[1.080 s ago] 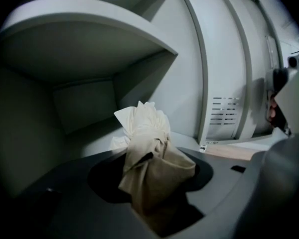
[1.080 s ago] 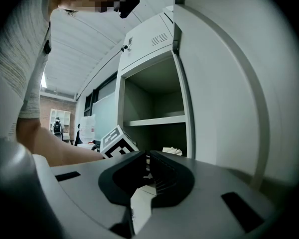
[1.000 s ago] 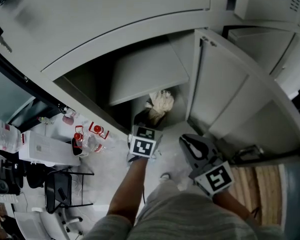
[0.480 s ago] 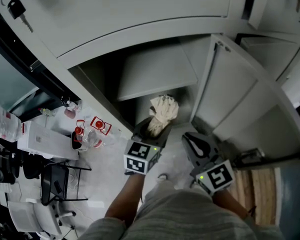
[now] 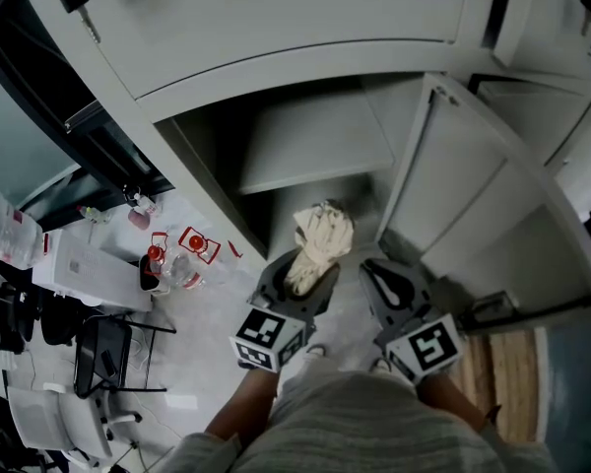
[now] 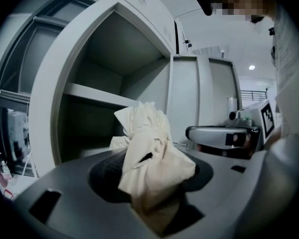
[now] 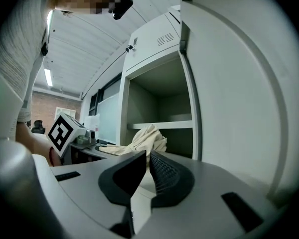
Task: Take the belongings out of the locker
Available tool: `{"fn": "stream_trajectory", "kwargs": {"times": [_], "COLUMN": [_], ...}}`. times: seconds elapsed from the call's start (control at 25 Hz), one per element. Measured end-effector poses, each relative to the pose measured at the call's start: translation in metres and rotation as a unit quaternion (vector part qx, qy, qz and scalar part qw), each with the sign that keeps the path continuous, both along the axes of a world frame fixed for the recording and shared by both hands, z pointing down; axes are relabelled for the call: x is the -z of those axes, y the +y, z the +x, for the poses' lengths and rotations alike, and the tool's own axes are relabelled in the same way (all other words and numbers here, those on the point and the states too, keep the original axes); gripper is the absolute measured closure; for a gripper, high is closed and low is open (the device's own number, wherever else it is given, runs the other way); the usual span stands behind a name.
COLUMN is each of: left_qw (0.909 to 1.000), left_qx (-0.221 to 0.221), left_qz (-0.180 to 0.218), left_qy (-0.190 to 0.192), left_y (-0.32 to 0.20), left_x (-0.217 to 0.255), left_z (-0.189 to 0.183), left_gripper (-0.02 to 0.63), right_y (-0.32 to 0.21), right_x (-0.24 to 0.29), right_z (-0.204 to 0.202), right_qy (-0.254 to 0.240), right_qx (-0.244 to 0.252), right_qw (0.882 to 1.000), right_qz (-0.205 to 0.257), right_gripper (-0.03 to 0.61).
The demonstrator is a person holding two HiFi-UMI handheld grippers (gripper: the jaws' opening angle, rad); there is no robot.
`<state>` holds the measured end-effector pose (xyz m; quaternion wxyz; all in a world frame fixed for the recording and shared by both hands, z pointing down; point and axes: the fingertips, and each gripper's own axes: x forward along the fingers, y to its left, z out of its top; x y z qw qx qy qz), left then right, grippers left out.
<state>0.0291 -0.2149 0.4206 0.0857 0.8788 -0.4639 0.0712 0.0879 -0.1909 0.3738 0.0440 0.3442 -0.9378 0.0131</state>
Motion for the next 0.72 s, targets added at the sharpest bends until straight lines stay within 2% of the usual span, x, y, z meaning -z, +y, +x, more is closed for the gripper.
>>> {"fn": "stream_trajectory", "kwargs": {"times": [0.16, 0.32, 0.72], "left_qw": [0.9997, 0.9989, 0.9985], "left_qx": [-0.006, -0.001, -0.013], "left_qz": [0.019, 0.014, 0.049], "left_qy": [0.015, 0.044, 0.022], "left_y": [0.015, 0.031, 0.05], "left_x": [0.011, 0.027, 0.036], "left_z": [-0.002, -0.002, -0.002], "left_gripper": [0.373, 0.373, 0.373], "right_y": [0.002, 0.005, 0.013], "right_x": [0.003, 0.006, 0.012], "right_z": [-0.001, -0.004, -0.01], "right_qy": [0.001, 0.001, 0.011], "right_qx": [0.003, 0.007, 0.022], "right_qw": [1.0, 1.0, 0.999], "right_qz": [0.006, 0.011, 0.03], "right_gripper": [0.575, 0.575, 0.575]}}
